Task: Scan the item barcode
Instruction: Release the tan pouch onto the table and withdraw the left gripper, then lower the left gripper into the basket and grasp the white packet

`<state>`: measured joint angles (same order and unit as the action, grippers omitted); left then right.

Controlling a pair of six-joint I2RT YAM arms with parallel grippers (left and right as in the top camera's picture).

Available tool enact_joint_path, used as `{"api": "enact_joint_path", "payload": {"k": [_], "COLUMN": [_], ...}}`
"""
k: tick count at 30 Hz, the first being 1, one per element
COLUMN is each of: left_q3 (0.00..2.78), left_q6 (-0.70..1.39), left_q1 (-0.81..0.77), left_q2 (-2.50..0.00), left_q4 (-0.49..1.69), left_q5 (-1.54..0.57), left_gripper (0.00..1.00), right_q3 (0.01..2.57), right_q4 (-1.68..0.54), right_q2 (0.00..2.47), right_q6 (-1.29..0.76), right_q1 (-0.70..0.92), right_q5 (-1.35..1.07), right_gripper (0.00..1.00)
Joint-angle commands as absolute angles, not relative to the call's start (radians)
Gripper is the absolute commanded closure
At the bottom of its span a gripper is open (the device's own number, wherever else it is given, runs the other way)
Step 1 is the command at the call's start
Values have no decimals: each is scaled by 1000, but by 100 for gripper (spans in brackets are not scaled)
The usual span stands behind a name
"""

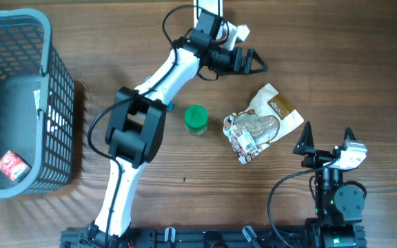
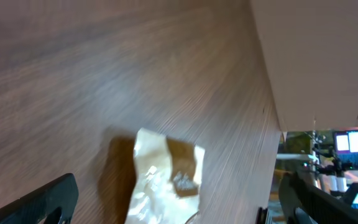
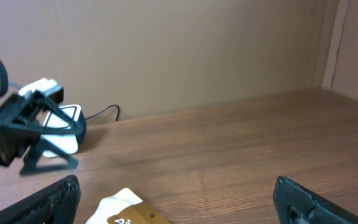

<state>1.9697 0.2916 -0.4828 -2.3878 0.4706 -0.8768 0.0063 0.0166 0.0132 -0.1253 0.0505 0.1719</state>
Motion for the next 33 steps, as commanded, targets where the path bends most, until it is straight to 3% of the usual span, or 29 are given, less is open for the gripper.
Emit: {"api": "enact_joint_path", "payload": {"k": [1, 4, 9, 16, 21, 30, 33], "left_q3": [2064, 2130, 2295, 2338, 2338, 2322, 2286], "left_q6": [300, 262, 136, 134, 162, 682, 696], "left_q1": [-503, -501, -493, -397, -230, 277, 368], "left_q2": [-2276, -2212, -2016, -1698, -1582, -1588, -1596], "left_q4": [519, 649, 976, 1226, 1386, 1646, 1666], "left_q5": [-783, -609, -129, 370, 462, 389, 390], "left_gripper": [0, 0, 0, 0, 0, 0, 0], "right_q3": [6, 6, 6, 6, 6, 6, 6], "right_q4": [22, 22, 22, 22, 22, 22, 22], "right_q2": [9, 9, 9, 9, 9, 9, 9], "right_q6": [-108, -108, -107, -108, -108, -108, -107], "right_q1": [47, 47, 47, 47, 47, 47, 47], "right_q5": [156, 156, 156, 156, 156, 156, 156], "right_gripper": [0, 0, 0, 0, 0, 0, 0]}}
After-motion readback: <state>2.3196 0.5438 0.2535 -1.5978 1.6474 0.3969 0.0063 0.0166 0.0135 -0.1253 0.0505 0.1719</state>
